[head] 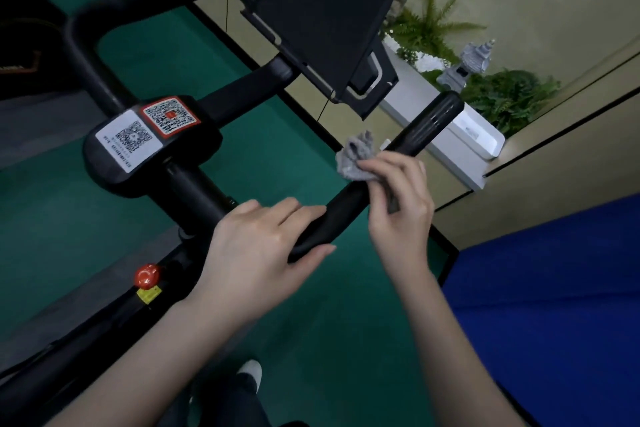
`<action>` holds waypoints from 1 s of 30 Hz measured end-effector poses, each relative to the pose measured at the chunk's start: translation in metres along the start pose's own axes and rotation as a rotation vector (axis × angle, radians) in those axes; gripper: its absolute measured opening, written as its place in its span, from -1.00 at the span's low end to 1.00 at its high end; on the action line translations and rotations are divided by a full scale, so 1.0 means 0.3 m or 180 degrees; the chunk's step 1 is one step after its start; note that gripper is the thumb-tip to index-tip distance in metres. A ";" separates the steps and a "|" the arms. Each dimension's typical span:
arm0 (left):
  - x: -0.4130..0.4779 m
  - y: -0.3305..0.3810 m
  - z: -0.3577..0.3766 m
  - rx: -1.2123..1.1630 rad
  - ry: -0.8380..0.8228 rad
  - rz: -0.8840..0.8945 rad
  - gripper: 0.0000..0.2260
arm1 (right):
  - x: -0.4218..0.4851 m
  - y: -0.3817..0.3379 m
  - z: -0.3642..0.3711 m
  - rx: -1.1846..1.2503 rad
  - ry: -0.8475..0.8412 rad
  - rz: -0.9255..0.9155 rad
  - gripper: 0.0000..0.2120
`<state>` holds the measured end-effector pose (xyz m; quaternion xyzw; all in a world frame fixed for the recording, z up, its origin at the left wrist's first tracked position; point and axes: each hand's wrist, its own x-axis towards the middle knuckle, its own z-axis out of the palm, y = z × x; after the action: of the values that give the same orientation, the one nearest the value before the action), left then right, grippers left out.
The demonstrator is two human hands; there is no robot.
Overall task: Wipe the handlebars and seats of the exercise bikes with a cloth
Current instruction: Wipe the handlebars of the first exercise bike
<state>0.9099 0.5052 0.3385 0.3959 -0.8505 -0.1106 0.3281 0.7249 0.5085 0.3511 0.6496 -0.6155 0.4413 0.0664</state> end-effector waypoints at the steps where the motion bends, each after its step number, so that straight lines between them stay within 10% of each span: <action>1: 0.000 -0.001 -0.001 0.0002 -0.0017 0.0002 -0.66 | -0.015 0.004 0.007 0.0071 0.0179 0.0094 -0.80; 12: 0.000 0.005 -0.005 0.0162 -0.0054 -0.0006 -0.67 | -0.126 -0.092 0.119 0.0968 0.1894 0.1818 -0.69; 30: 0.062 0.051 -0.050 0.0035 -0.0612 -0.0456 -0.51 | -0.072 -0.067 0.162 0.2003 0.2295 0.2776 -0.77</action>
<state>0.9015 0.5025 0.3654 0.4450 -0.8482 -0.1665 0.2341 0.7691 0.4987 0.3169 0.1394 -0.6032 0.7776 -0.1101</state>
